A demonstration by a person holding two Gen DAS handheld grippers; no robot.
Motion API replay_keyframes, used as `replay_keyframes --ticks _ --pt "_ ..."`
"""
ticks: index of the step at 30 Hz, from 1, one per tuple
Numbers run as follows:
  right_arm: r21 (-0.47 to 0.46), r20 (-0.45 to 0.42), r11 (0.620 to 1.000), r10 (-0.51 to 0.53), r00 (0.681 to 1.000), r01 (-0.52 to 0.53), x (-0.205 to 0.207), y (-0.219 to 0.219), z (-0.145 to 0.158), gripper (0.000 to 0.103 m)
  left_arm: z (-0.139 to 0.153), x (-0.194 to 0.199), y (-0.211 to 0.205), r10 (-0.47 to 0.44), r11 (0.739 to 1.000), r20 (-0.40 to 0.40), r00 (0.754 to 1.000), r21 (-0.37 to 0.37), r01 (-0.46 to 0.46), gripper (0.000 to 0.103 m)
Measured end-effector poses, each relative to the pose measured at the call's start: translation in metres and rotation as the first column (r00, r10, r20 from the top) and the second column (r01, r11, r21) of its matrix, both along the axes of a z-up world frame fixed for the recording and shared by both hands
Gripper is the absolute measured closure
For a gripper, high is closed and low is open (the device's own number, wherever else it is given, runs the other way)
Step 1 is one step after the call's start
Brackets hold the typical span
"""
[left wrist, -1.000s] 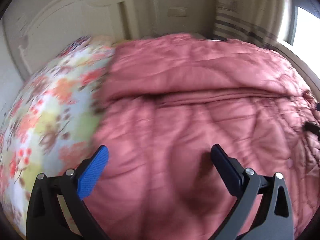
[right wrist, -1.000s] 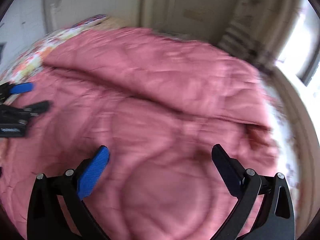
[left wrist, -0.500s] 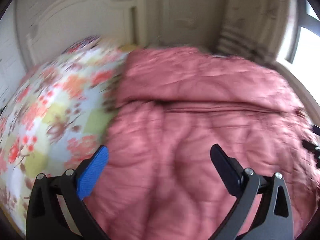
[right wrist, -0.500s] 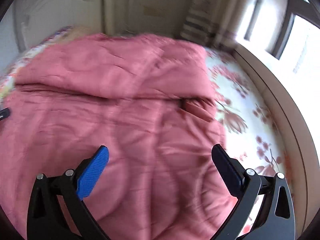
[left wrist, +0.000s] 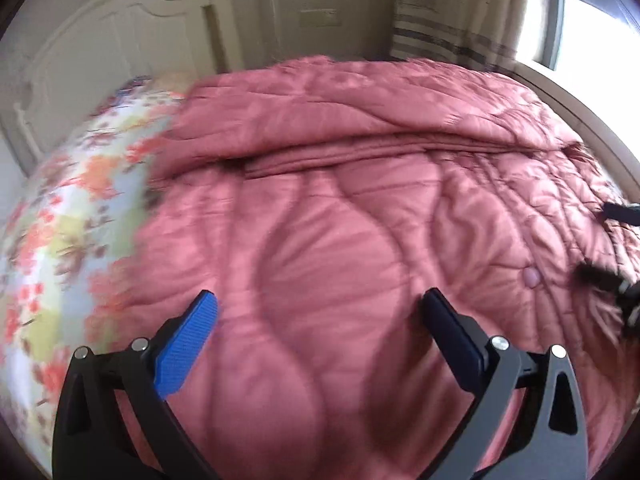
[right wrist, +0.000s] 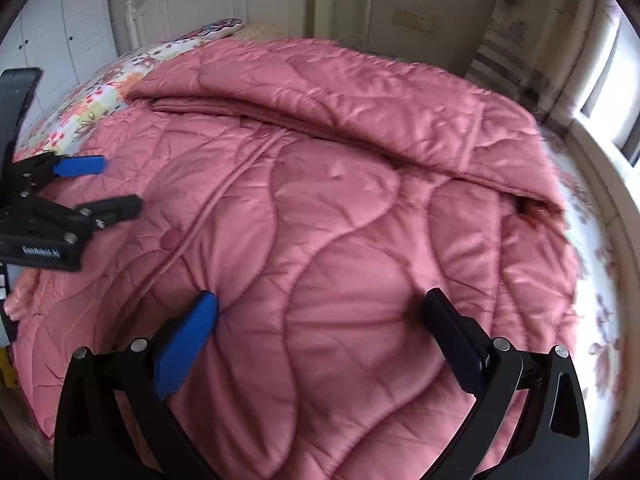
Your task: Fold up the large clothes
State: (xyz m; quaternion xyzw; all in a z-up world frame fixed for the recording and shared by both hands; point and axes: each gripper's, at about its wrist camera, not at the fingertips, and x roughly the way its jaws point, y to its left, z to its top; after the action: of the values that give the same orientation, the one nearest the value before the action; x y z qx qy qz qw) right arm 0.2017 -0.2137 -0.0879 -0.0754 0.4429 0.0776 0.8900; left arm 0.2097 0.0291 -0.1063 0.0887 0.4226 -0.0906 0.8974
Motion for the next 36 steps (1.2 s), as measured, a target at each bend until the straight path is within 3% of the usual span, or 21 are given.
replay_keyframes --ticks 5,7,10,14,16,19,21,23,25,26,28,33,36 --pt "-0.031 0.023 0.981 -0.191 0.981 0.192 -0.017 -0.055 -0.003 0.005 -0.003 -0.003 0.050 0.139 0.990 -0.009 0.990 -0.028 -0.139 0.002" --pt "-0.047 0.011 0.964 -0.261 0.965 0.261 -0.021 -0.075 -0.011 0.005 -0.007 -0.003 0.068 0.193 0.978 -0.031 0.981 -0.079 -0.195 0.002" --pt "0.107 -0.027 0.952 -0.286 0.958 0.287 -0.025 -0.098 -0.019 0.005 -0.008 0.001 0.086 0.245 0.958 -0.077 0.966 -0.137 -0.254 0.002" --pt "0.025 0.011 0.947 -0.321 0.947 0.321 -0.032 -0.087 -0.012 0.005 0.010 -0.019 0.080 0.267 0.952 -0.019 0.964 -0.153 -0.266 0.002" --pt "0.008 0.067 0.962 -0.274 0.960 0.274 -0.046 -0.062 0.000 0.005 0.021 -0.040 0.066 0.203 0.961 0.017 0.979 -0.195 -0.196 0.002" --pt "0.056 0.122 0.991 -0.129 0.984 0.123 -0.074 -0.024 0.015 0.005 0.025 -0.061 0.038 0.102 0.979 0.045 0.994 -0.183 -0.092 0.002" --pt "0.069 0.127 0.997 -0.030 0.992 0.021 -0.087 -0.001 0.014 0.005 0.014 -0.068 0.009 0.036 0.994 0.029 0.999 -0.102 -0.033 0.002" --pt "0.030 0.099 0.999 0.026 0.995 -0.030 -0.096 0.022 0.004 0.005 -0.011 -0.069 -0.011 -0.008 1.000 -0.041 0.999 -0.018 0.007 0.002" --pt "-0.022 0.060 0.999 0.048 0.997 -0.047 -0.102 0.038 -0.016 0.005 -0.017 -0.077 -0.010 -0.002 1.000 0.036 0.999 -0.025 0.003 0.002" --pt "0.019 0.091 0.999 0.033 0.995 -0.035 -0.106 0.034 -0.018 0.005 -0.018 -0.076 -0.007 -0.009 0.999 0.033 0.999 -0.033 0.010 0.002" --pt "0.074 0.071 0.997 0.016 0.997 -0.021 -0.106 0.026 -0.019 0.005 -0.017 -0.076 -0.001 -0.006 0.999 0.013 1.000 -0.044 0.007 0.002" --pt "0.024 0.086 0.999 -0.035 0.996 0.033 -0.111 0.005 -0.005 0.005 -0.002 -0.086 0.038 0.092 0.995 0.028 0.995 -0.042 -0.091 0.002" --pt "0.001 0.104 0.994 -0.111 0.988 0.112 -0.113 -0.029 0.000 0.005 -0.009 -0.087 0.077 0.181 0.982 0.004 0.984 -0.057 -0.180 0.002"
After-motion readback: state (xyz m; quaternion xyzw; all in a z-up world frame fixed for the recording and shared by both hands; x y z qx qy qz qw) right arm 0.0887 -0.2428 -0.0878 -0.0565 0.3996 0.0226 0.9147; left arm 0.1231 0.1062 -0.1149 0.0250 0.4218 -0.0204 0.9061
